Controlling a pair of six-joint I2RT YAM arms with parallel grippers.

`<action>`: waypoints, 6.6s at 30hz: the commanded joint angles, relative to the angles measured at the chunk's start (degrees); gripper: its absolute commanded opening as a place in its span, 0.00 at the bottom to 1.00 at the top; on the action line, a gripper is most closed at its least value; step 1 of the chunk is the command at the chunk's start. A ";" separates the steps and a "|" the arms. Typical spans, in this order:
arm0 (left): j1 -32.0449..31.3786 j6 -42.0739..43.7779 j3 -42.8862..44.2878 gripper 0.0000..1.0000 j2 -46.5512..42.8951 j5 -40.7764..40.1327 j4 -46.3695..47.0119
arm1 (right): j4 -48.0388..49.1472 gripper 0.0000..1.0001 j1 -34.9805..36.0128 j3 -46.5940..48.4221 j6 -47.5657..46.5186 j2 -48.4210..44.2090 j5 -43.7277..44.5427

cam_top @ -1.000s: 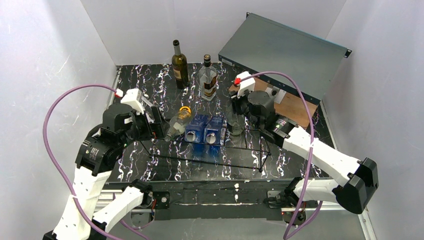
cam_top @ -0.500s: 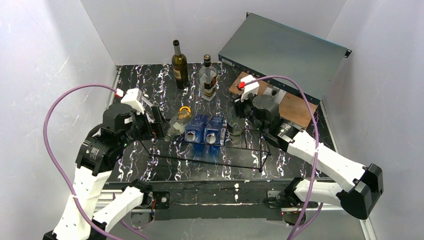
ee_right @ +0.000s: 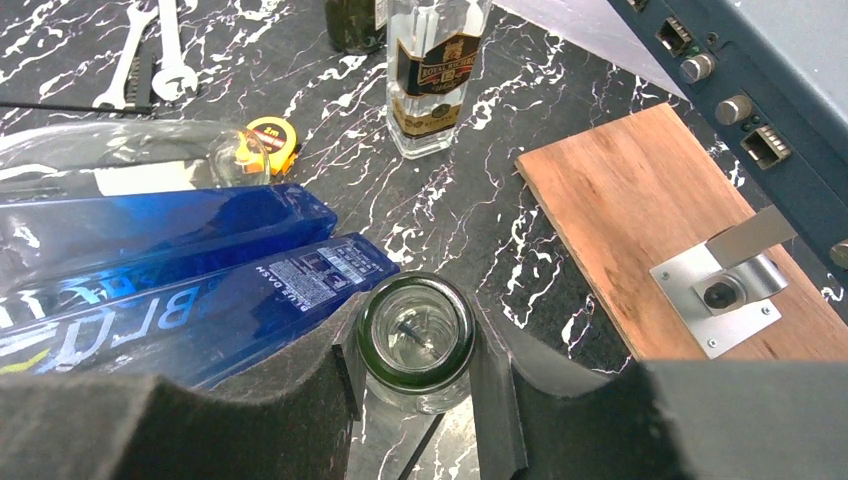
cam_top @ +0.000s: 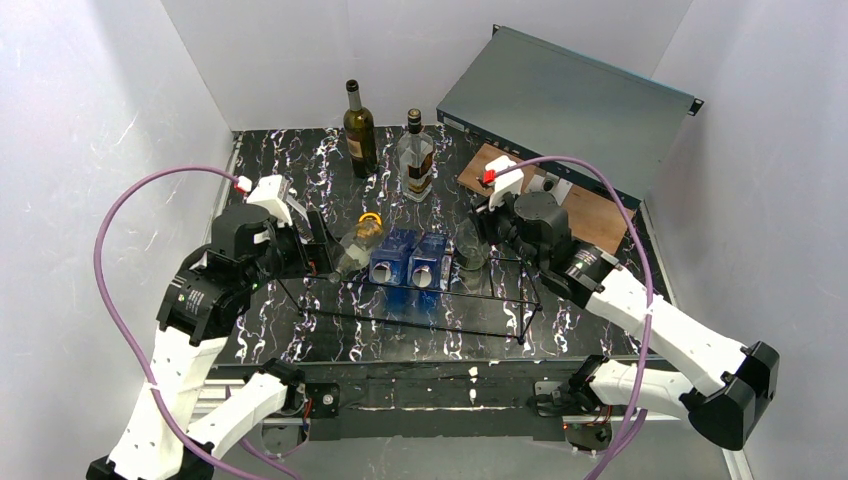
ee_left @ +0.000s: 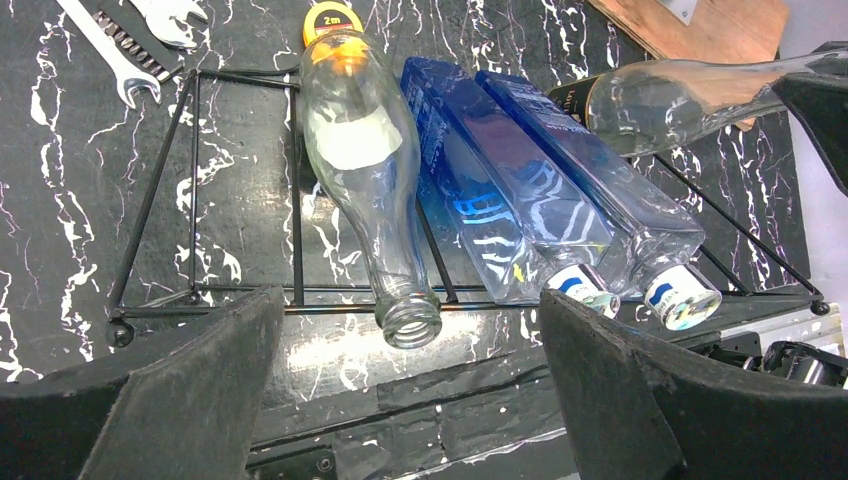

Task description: Put the wine bottle on the wine rack

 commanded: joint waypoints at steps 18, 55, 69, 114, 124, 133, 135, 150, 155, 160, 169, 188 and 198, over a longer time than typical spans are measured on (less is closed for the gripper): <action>-0.18 -0.45 -1.57 0.98 -1.37 1.48 0.43 | -13.37 0.39 0.13 4.64 2.63 -3.42 -11.01; -0.11 -1.00 -3.06 0.98 -2.11 3.55 0.55 | -26.30 0.51 1.10 5.84 3.78 -2.45 -31.65; -0.14 -1.20 -2.95 0.98 -1.59 3.47 0.52 | -23.31 0.66 1.97 -0.38 6.14 -5.13 -34.74; -0.11 -0.39 -3.49 0.98 -0.51 2.94 1.21 | -18.02 0.92 1.98 1.33 13.87 -6.99 -27.64; -0.10 -0.03 -3.47 0.98 -0.42 3.42 1.86 | -15.77 0.99 1.98 8.19 16.51 -4.24 -21.78; -0.17 0.82 -3.29 0.98 -2.03 3.03 1.79 | -4.20 0.98 1.98 14.57 17.50 4.13 -5.73; -0.12 1.57 -2.86 0.98 -2.40 2.61 1.12 | -1.80 0.98 1.98 16.99 16.43 7.11 -4.95; -0.15 6.12 -0.77 0.98 -4.83 -1.91 -1.79 | 11.46 0.98 1.98 33.42 11.29 29.02 2.29; -0.14 6.78 -0.42 0.98 -6.05 -2.65 -2.81 | 11.08 0.98 1.98 40.20 7.32 35.72 5.60; -0.16 7.20 0.09 0.98 -6.66 -2.85 -3.77 | 10.30 0.98 1.73 46.14 4.03 41.77 6.69; -0.17 7.40 1.09 0.98 -6.84 -2.99 -4.36 | 8.78 0.98 1.23 56.90 -3.14 51.02 9.10; -0.14 7.55 1.99 0.98 -4.92 -4.02 -4.76 | 6.00 0.98 -4.42 66.85 -7.76 63.36 8.34; -0.16 7.29 1.80 0.98 -4.99 -4.72 -4.83 | 8.88 0.83 -5.68 65.55 -5.53 66.05 3.25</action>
